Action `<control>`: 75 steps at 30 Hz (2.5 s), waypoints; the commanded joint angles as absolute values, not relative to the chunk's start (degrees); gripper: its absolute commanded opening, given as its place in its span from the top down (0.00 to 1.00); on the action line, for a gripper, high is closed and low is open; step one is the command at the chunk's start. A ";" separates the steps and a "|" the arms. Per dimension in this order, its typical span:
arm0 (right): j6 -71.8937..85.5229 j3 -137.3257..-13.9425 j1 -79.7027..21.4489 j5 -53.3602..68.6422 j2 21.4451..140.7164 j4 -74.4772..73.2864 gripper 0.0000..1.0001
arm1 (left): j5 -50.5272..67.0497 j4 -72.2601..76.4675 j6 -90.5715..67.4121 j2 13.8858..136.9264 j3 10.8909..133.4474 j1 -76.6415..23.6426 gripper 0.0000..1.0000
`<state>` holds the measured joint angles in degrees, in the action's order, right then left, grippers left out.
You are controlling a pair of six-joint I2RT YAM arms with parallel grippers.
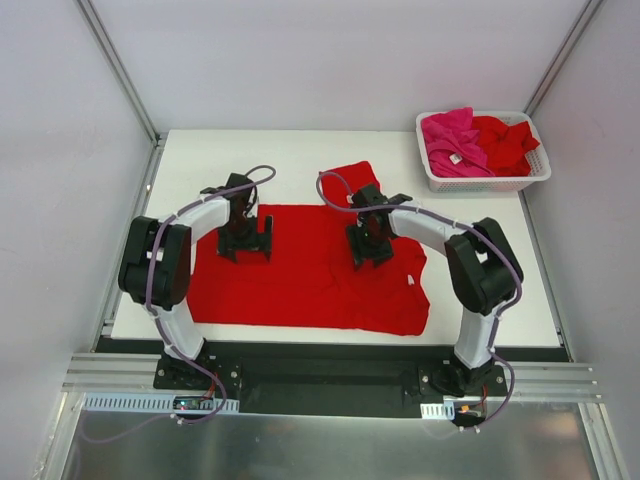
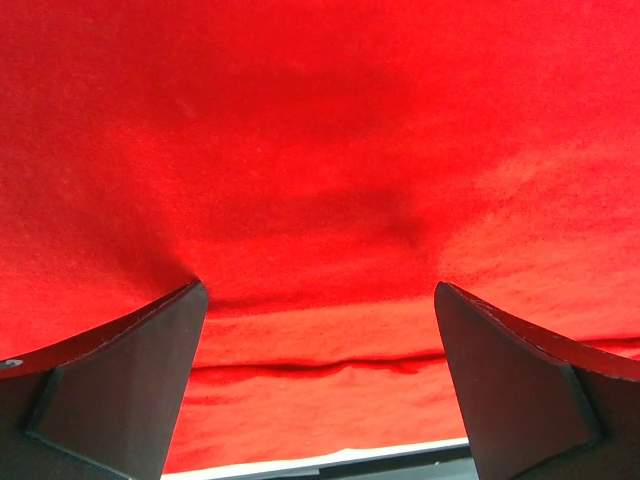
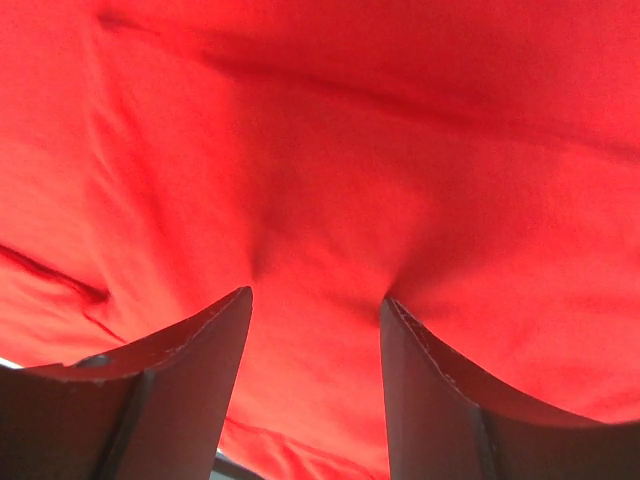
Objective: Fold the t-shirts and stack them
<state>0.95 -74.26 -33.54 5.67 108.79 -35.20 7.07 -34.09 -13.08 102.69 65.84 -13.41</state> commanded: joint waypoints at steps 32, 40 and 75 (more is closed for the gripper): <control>6.50 -54.49 -34.19 -0.44 93.78 -34.81 0.42 | 11.25 -36.48 -14.24 94.04 57.57 -19.86 0.00; 6.94 -52.56 -34.19 1.41 94.66 -36.12 0.42 | 12.13 -36.39 -14.59 91.68 54.32 -22.41 0.01; 5.19 -67.85 -41.92 -10.81 90.26 -50.64 0.42 | 6.94 -47.19 -16.61 81.21 62.75 -25.31 0.01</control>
<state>6.11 -64.69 -41.63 -6.24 93.17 -48.75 8.51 -43.42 -15.92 83.79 58.96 -24.82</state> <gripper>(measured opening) 0.580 0.993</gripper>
